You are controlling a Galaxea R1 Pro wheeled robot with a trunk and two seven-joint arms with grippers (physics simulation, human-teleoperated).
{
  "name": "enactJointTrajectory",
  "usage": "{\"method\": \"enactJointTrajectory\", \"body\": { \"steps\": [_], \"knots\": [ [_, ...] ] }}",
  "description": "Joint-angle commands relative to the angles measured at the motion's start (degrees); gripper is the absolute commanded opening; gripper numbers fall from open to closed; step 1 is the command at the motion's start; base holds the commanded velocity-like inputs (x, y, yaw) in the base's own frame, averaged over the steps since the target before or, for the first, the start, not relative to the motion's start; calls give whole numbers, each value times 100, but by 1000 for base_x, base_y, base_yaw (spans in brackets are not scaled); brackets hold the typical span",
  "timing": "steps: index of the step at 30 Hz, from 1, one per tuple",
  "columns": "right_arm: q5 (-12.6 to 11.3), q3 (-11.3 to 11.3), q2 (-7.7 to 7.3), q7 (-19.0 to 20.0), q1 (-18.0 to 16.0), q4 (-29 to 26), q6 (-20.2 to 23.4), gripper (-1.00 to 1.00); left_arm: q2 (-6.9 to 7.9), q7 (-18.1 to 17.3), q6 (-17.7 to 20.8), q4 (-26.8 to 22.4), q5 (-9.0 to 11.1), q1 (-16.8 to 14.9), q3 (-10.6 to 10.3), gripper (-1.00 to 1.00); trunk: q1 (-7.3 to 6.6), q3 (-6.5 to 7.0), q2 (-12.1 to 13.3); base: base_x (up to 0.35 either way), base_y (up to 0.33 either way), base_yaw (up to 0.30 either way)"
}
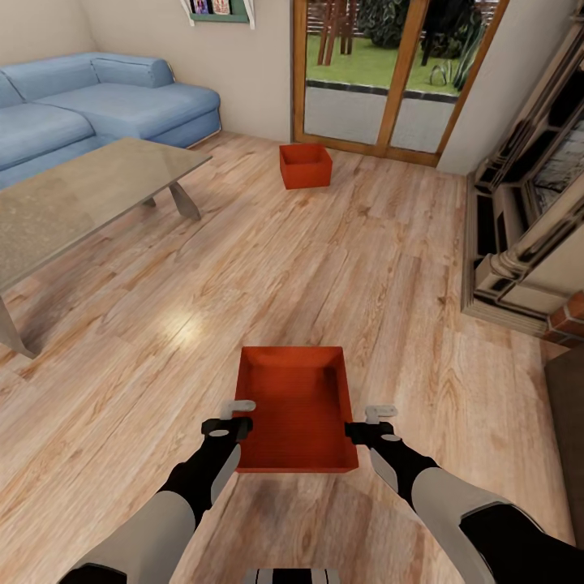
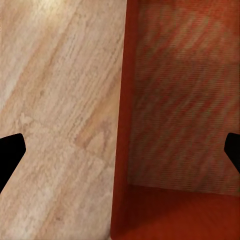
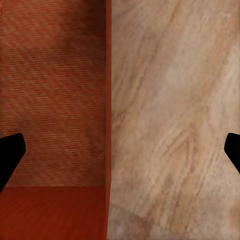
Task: Move the two storage containers from the living room to the garage. In the garage, place one container on the floor and stack the other container on top of it (either order is fine).
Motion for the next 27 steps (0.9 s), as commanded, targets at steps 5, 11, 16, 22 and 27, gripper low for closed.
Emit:
{"method": "enactJointTrajectory", "body": {
  "steps": [5,11,16,22,27],
  "knots": [
    [-58,53,17,-18,-3,3,-17,100,6,48,31,-9,44,-1,-46,100,-1,-3,-1,0,0,0],
    [-58,61,34,-16,-3,3,-18,100,6,48,31,-9,44,2,-42,100,-1,-3,-1,0,0,0],
    [-58,58,31,-16,-3,3,-18,100,6,48,32,-9,44,2,-42,100,-1,-3,-1,0,0,0],
    [-58,58,24,-17,-3,3,10,100,6,48,31,-9,44,-1,-45,100,-1,-3,-1,0,0,0],
    [-58,58,24,-22,-3,3,1,100,6,48,31,-9,44,0,-43,100,-1,-3,-1,0,0,0]
  ]
}}
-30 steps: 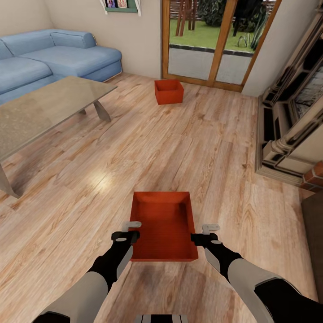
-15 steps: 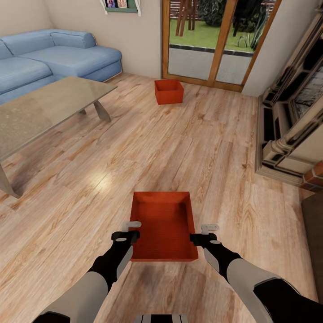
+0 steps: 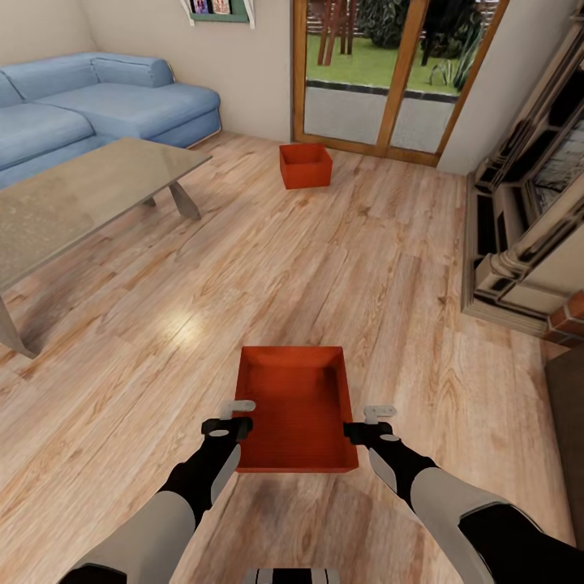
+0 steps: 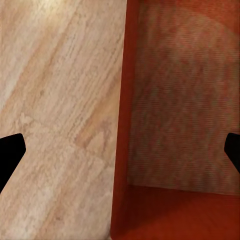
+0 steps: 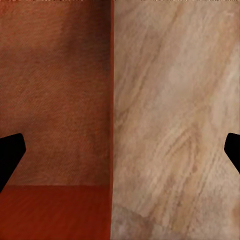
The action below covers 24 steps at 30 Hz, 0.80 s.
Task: Move the two storage containers from the living room to the garage. In the garage, place one container on the floor and stack the other container on top of it (either order is fine).
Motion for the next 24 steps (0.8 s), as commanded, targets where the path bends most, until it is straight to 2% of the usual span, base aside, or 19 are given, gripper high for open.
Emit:
{"method": "enactJointTrajectory", "body": {
  "steps": [1,22,24],
  "knots": [
    [-58,49,0,-25,-3,2,-15,100,6,48,31,-9,44,-2,-44,100,21,-21,-42,0,0,0],
    [-58,41,-7,-20,-3,2,-39,100,6,47,31,-9,46,-3,-40,100,483,-398,-884,0,0,0],
    [-58,44,-1,-19,-3,2,-39,100,6,48,31,-9,47,-2,-39,100,483,-398,-884,0,0,0]
  ]
}}
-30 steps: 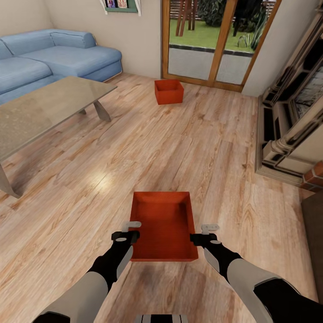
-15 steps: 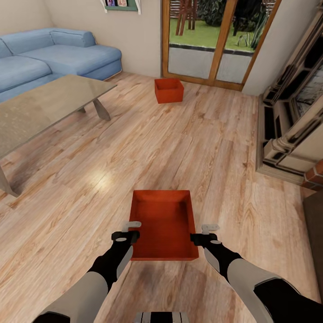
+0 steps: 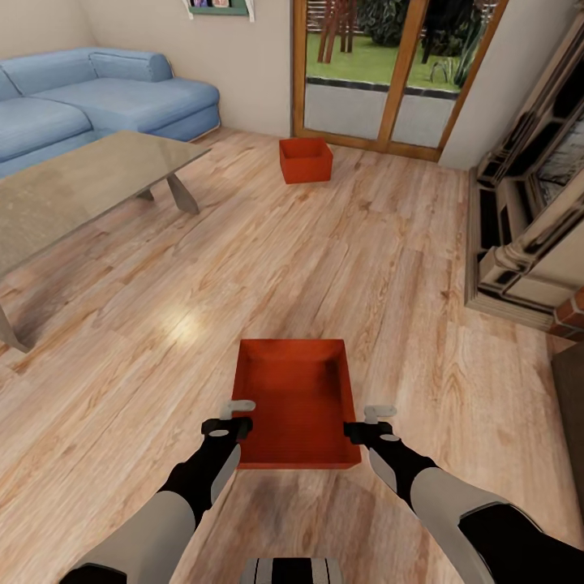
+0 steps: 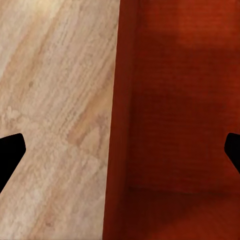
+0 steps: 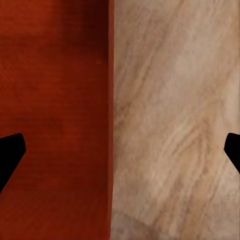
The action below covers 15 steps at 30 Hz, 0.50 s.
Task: Move the two storage containers from the living room to the garage. In the garage, place one container on the floor and stack the other container on top of it (either order is fine).
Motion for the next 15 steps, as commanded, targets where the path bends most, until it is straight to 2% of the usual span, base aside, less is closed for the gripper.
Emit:
{"method": "enactJointTrajectory", "body": {
  "steps": [1,15],
  "knots": [
    [-58,51,5,-24,-3,3,-14,100,6,48,31,-9,45,-2,-43,100,-1,-3,-1,0,0,0],
    [-58,55,47,-23,-3,3,-14,100,6,49,31,-9,44,3,-42,100,-1,-3,-1,0,0,0]
  ]
}}
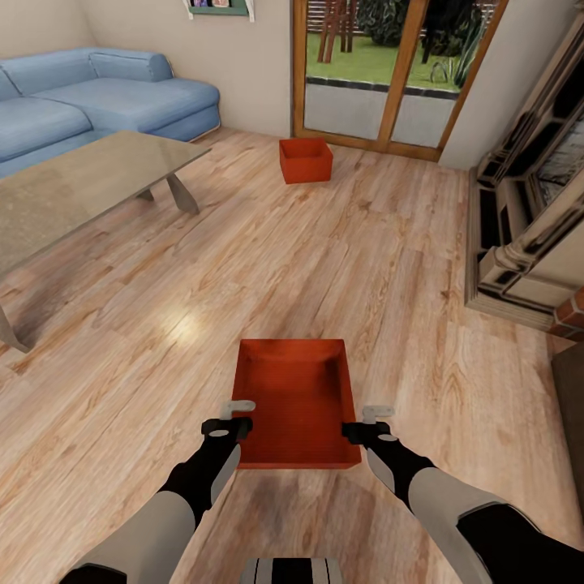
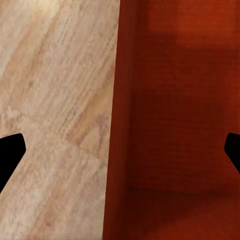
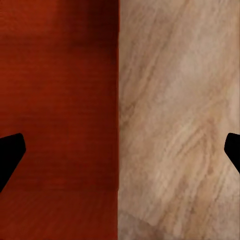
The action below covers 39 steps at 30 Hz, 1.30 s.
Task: Move the two storage containers from the living room to the garage. In the garage, place one container on the floor and stack the other container on top of it (either order is fine).
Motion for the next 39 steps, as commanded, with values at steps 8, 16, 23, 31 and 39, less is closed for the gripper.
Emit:
{"method": "enactJointTrajectory", "body": {
  "steps": [8,16,23,31,39],
  "knots": [
    [-58,49,57,-24,-3,3,-14,100,6,48,31,-10,47,-7,-40,100,43,-39,-82,0,0,0],
    [-58,49,59,-24,-3,3,-14,100,6,48,31,-10,51,-6,-35,100,219,-183,-402,0,0,0],
    [-58,47,59,-24,-3,3,-16,100,6,48,31,-10,52,-5,-34,100,373,-309,-683,0,0,0],
    [-58,44,58,-27,-3,3,-22,100,6,48,33,-10,45,-6,-45,100,482,-398,-884,0,0,0],
    [-58,48,55,-26,-3,3,-23,100,14,56,39,-10,40,-5,-52,100,482,-398,-884,0,0,0]
  ]
}}
